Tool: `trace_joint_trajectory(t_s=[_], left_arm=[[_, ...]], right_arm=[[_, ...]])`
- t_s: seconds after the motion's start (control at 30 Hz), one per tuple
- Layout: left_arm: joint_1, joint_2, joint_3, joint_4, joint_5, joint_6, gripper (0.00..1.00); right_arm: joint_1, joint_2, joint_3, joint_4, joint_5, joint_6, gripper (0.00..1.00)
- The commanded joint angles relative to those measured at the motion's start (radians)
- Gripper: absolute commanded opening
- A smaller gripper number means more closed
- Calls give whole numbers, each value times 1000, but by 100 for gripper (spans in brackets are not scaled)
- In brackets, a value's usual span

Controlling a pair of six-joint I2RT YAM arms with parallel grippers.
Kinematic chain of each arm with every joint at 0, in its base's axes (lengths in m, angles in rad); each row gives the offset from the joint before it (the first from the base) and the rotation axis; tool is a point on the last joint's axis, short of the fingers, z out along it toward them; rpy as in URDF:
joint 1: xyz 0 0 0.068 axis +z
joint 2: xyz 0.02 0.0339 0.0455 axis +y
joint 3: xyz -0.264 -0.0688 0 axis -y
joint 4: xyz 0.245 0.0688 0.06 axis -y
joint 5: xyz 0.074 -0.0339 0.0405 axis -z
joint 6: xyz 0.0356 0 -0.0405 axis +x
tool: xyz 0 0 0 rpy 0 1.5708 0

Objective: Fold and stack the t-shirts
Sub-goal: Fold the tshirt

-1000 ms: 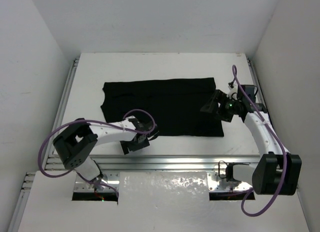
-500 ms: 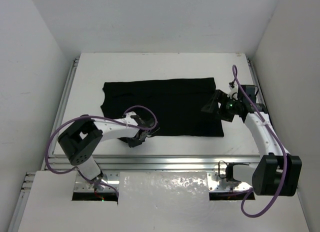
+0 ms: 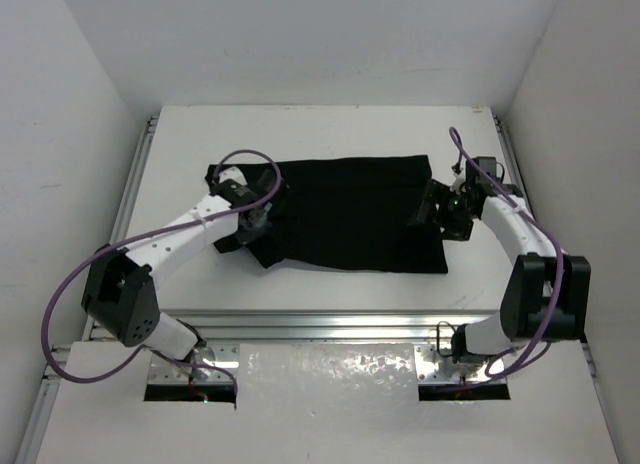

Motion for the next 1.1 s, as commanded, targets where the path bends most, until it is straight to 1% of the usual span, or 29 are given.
trace_joint_trajectory(t_s=[0.0, 0.1, 0.2, 0.27, 0.4, 0.53, 0.67, 0.7, 0.73, 0.8, 0.83, 0.87, 0.97, 1.07], left_arm=[[77, -22, 40, 82, 30, 129, 0], [117, 31, 78, 107, 57, 176, 0], [152, 77, 111, 121, 75, 187, 0], [160, 90, 121, 133, 92, 192, 0], [168, 91, 115, 153, 101, 212, 0], [175, 84, 106, 161, 120, 224, 0], [177, 59, 98, 165, 124, 228, 0], [177, 50, 94, 167, 129, 230, 0], [177, 48, 91, 167, 130, 228, 0], [177, 42, 86, 164, 139, 230, 0], [177, 39, 86, 161, 143, 227, 0], [177, 33, 85, 158, 146, 221, 0], [177, -7, 59, 165, 159, 215, 0], [177, -34, 40, 162, 169, 212, 0]], right_arm=[[3, 54, 84, -32, 59, -52, 99], [3, 75, 98, -42, 77, -58, 99], [3, 103, 110, -75, 91, -81, 99], [3, 109, 103, -86, 131, -89, 98], [6, 55, 8, -54, 138, -60, 96], [3, 9, -78, -37, 213, -37, 95], [-4, 9, -127, -39, 244, -28, 89], [-11, 11, -138, -33, 252, -28, 85], [-14, 8, -146, -23, 258, -29, 78], [-31, 5, -160, -11, 257, -22, 73], [-31, 9, -161, -16, 254, -18, 67], [-31, 14, -163, -19, 252, -17, 65], [-33, 15, -206, 30, 243, -12, 62], [-36, 40, -210, 62, 250, -14, 56]])
